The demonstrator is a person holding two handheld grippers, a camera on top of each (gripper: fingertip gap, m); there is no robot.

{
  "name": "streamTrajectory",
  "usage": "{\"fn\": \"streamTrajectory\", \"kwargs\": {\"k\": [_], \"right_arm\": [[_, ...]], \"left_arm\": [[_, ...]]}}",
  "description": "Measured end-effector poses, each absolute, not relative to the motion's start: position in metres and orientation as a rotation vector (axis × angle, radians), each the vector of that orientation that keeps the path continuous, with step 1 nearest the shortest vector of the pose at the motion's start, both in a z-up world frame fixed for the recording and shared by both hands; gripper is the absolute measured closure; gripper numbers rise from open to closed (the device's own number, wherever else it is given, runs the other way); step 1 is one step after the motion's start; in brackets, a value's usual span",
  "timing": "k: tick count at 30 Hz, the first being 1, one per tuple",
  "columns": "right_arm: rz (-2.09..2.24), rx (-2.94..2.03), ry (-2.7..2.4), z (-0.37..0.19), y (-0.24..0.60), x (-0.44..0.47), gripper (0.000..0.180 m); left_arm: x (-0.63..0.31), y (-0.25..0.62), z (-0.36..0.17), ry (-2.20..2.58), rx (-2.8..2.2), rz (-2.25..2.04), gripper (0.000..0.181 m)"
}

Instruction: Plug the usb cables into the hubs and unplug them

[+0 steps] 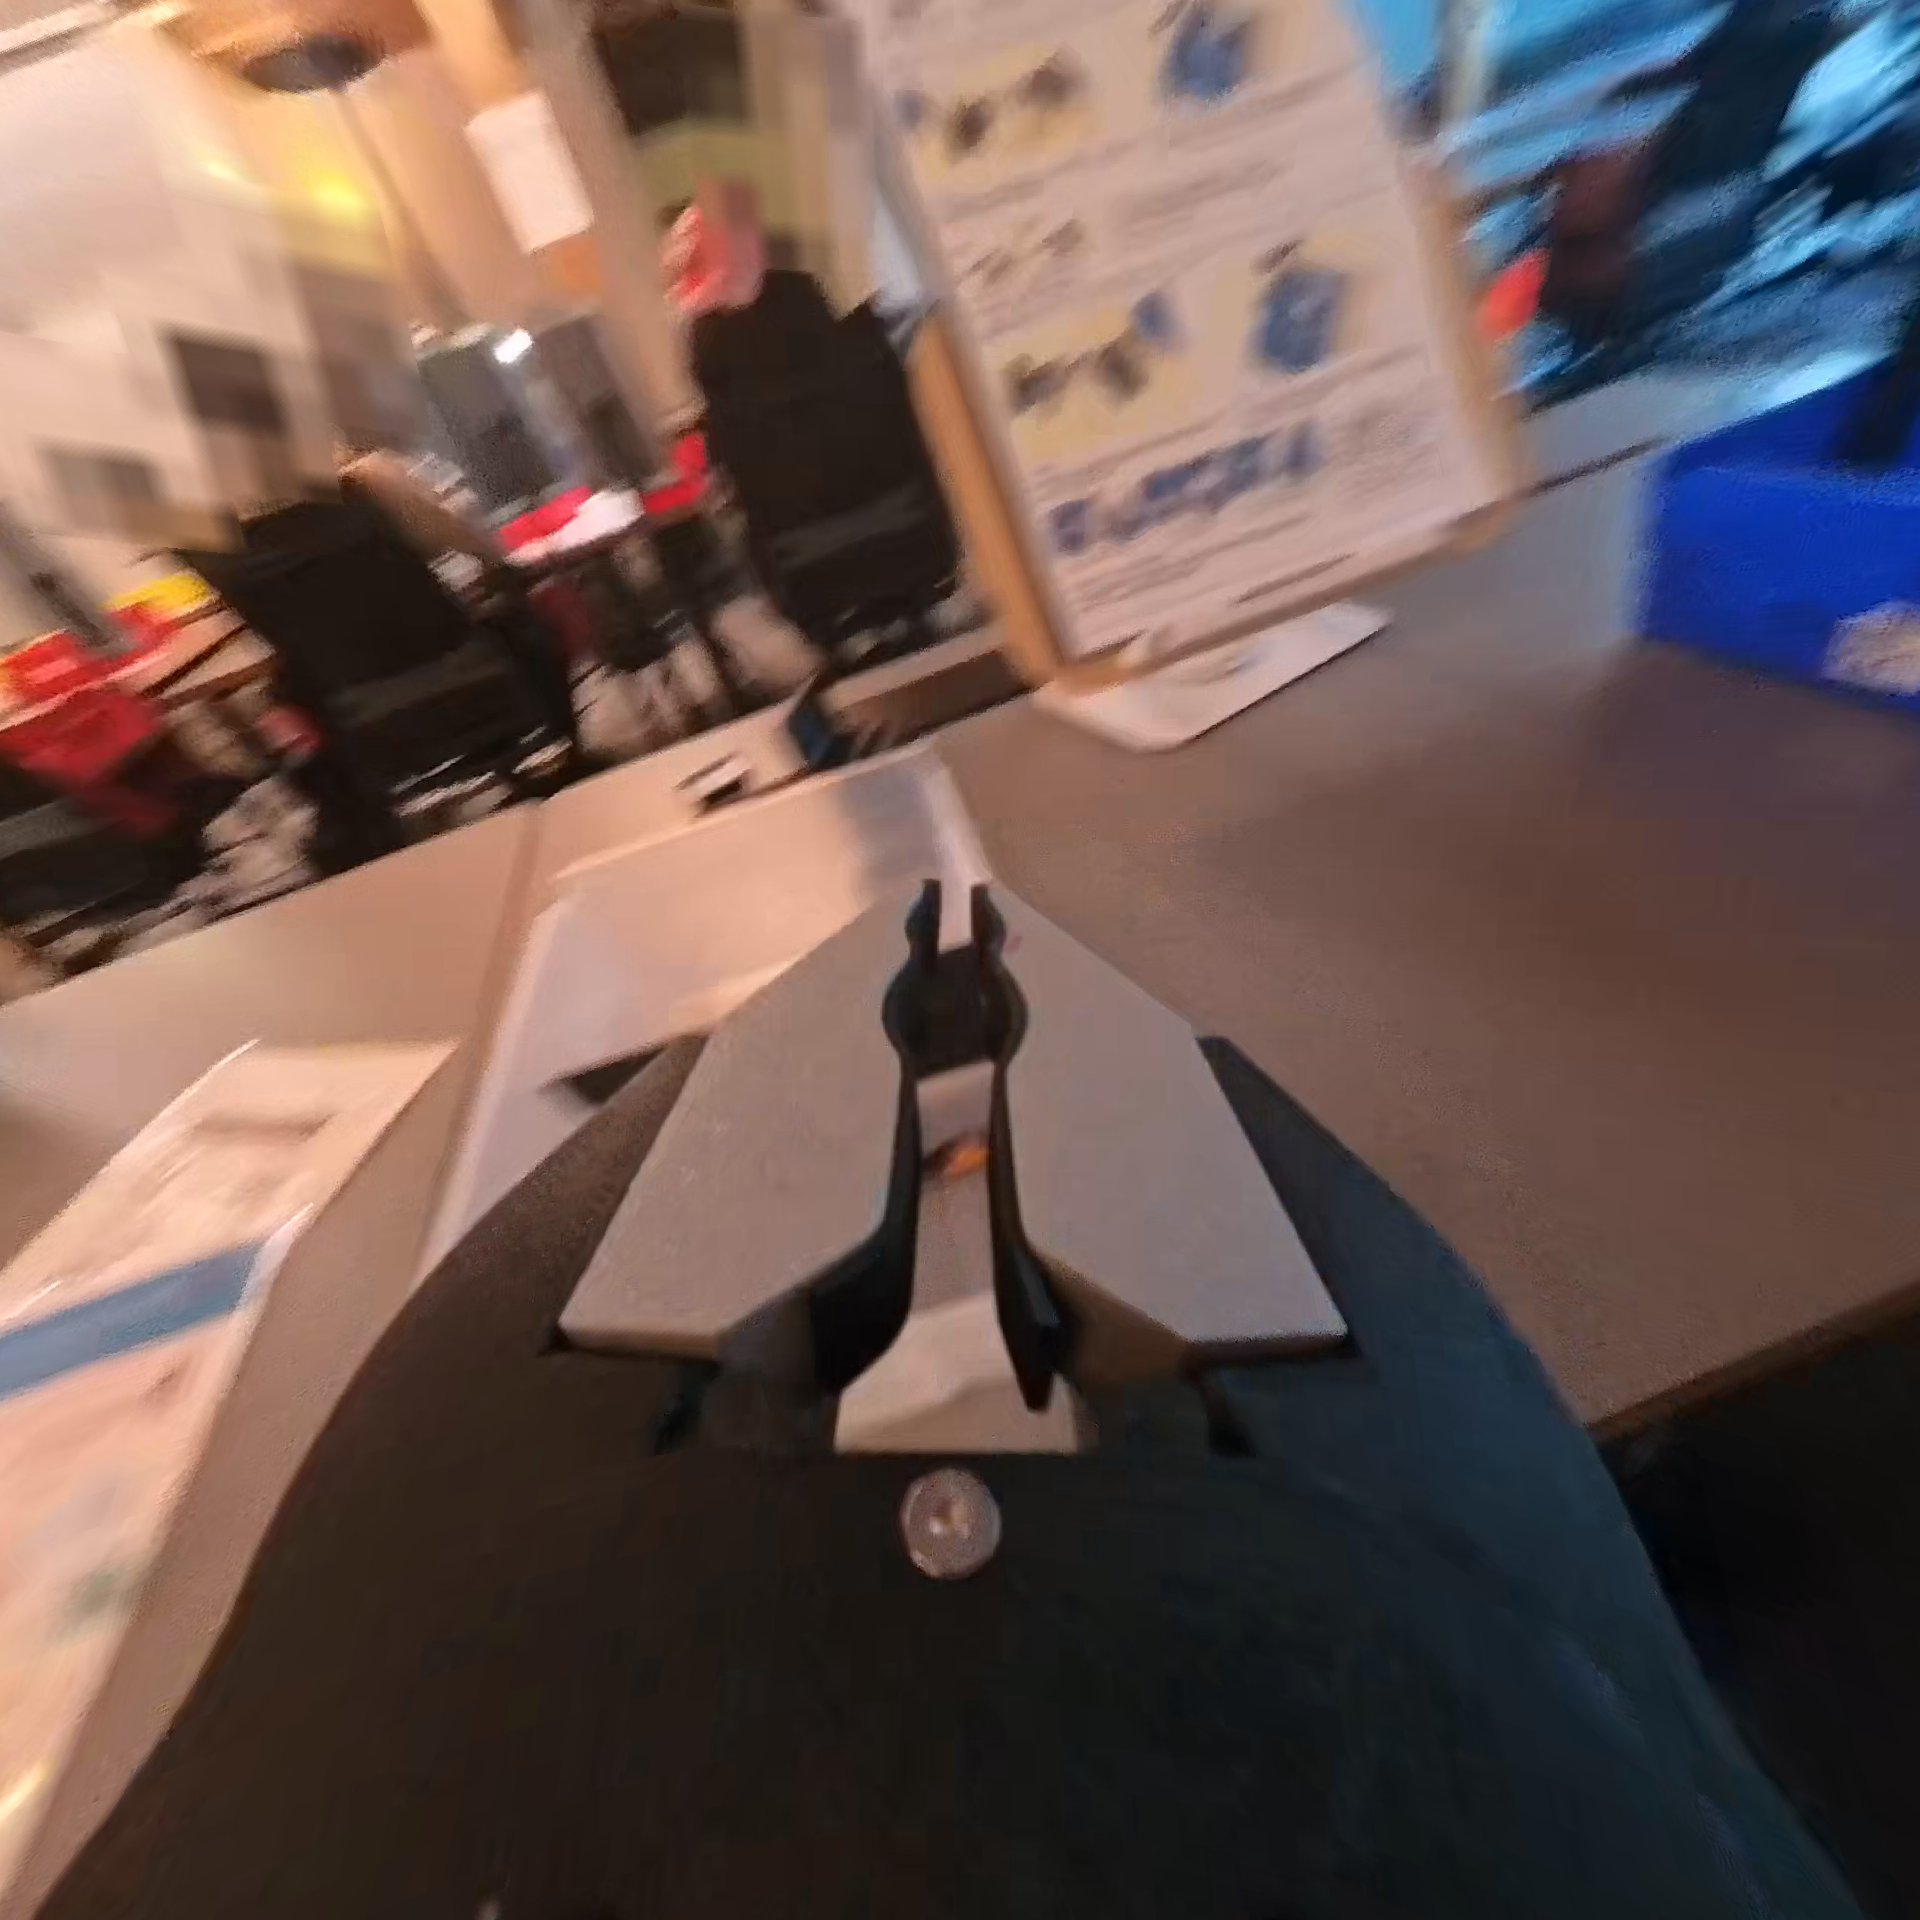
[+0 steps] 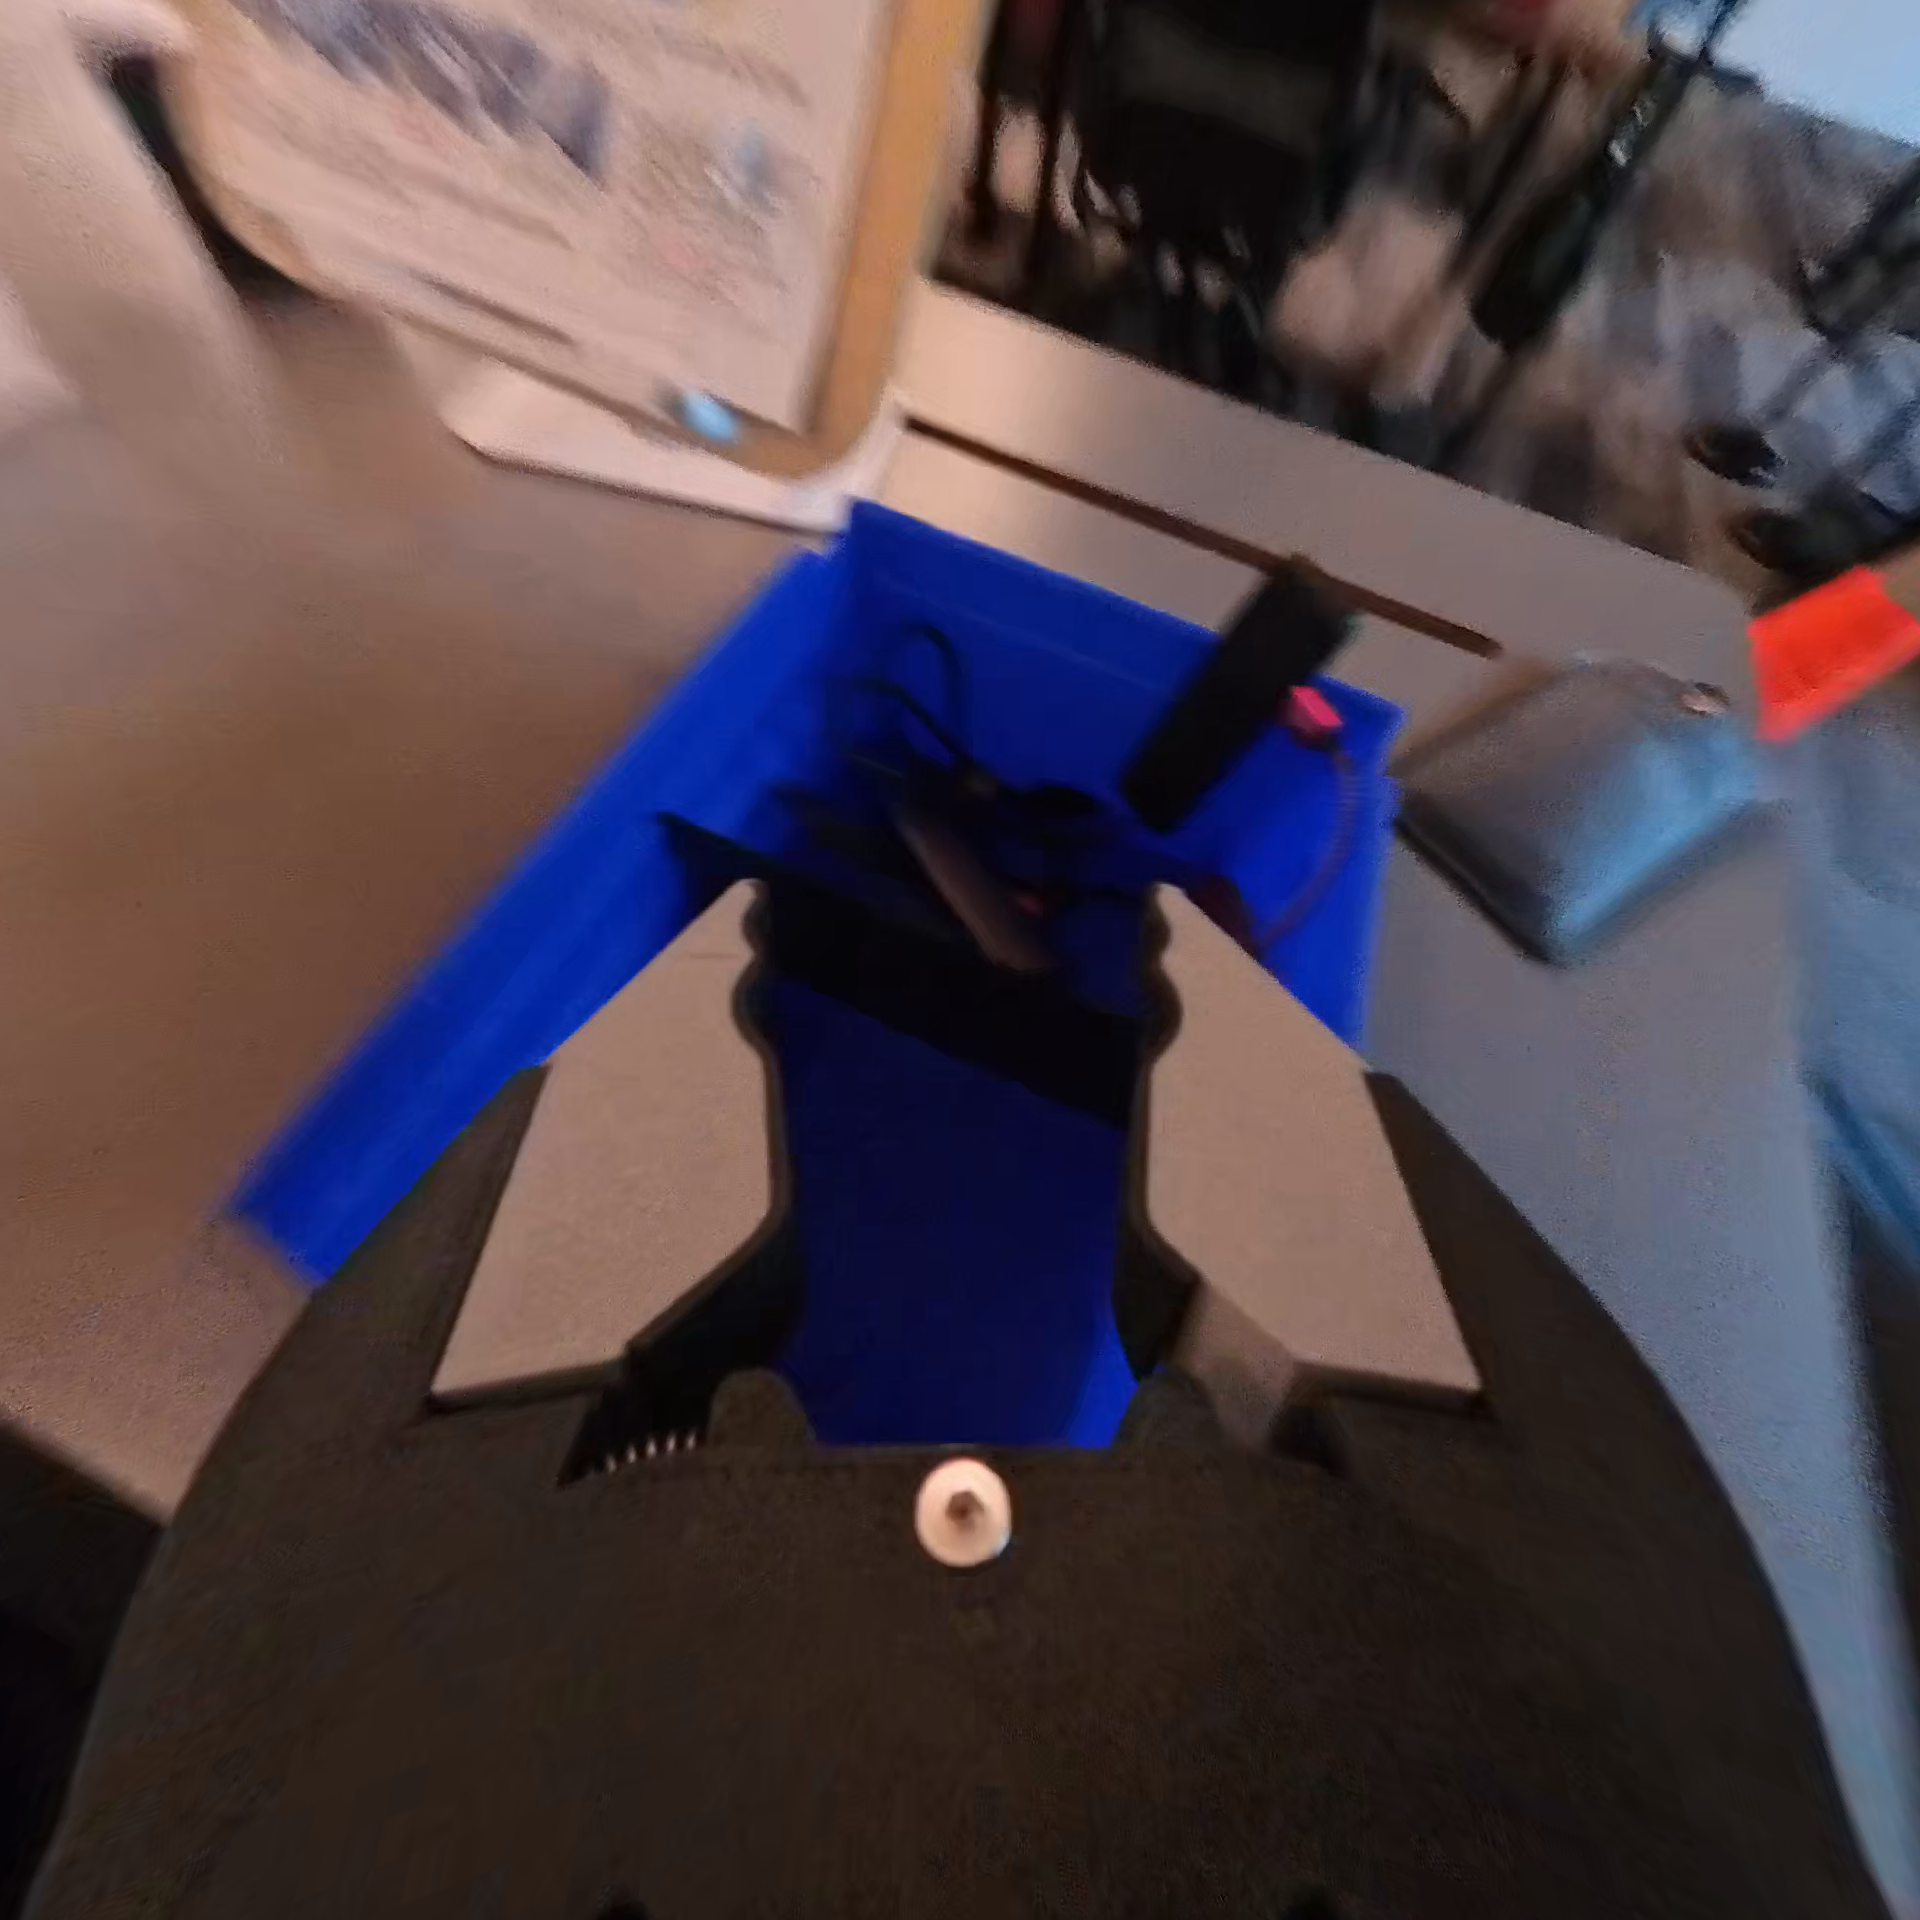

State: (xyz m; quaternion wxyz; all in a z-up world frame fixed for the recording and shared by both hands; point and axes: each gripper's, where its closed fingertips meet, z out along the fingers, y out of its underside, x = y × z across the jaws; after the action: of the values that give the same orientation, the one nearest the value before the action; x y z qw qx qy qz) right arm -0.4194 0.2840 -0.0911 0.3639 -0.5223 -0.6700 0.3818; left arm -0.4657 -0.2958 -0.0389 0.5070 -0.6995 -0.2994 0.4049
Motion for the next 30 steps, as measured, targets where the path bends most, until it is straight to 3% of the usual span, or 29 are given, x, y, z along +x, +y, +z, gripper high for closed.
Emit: {"fn": "streamTrajectory", "kwargs": {"k": [2,6,8,11,13,15,17,18,23,30], "right_arm": [[1.157,-1.330,-1.702,-0.095,0.253,-0.396,0.100],[1.186,-1.288,-1.667,-0.116,0.216,-0.375,0.077],[1.163,-1.265,-1.671,-0.127,0.195,-0.374,0.069],[1.122,-1.236,-1.677,-0.143,0.168,-0.391,0.066],[1.006,-1.266,-1.738,-0.165,0.163,-0.403,0.078],[0.824,-1.296,-1.807,-0.194,0.171,-0.413,0.084],[0.782,-1.274,-1.923,-0.215,0.163,-0.416,0.125],[0.761,-1.264,-1.912,-0.214,0.163,-0.418,0.129],[0.715,-1.256,-1.950,-0.215,0.120,-0.426,0.129],[0.900,-1.081,-2.096,-0.213,-0.048,-0.443,0.128]], "left_arm": [[-0.469,-0.328,-0.065,-0.859,-1.794,1.032,0.171],[-0.463,-0.295,-0.127,-0.894,-1.896,0.694,0.107],[-0.477,-0.286,-0.156,-0.961,-1.914,0.697,0.105],[-0.497,-0.267,-0.198,-0.999,-2.008,0.735,0.109],[-0.511,-0.271,-0.198,-0.938,-2.059,0.975,0.175],[-0.515,-0.273,-0.198,-0.961,-2.067,0.981,0.176],[-0.516,-0.281,-0.190,-0.958,-2.034,0.974,0.177],[-0.516,-0.290,-0.181,-0.955,-2.018,1.006,0.177],[-0.506,-0.318,-0.134,-0.976,-1.908,1.030,0.175],[-0.479,-0.341,-0.074,-0.915,-1.761,1.153,0.175]]}}
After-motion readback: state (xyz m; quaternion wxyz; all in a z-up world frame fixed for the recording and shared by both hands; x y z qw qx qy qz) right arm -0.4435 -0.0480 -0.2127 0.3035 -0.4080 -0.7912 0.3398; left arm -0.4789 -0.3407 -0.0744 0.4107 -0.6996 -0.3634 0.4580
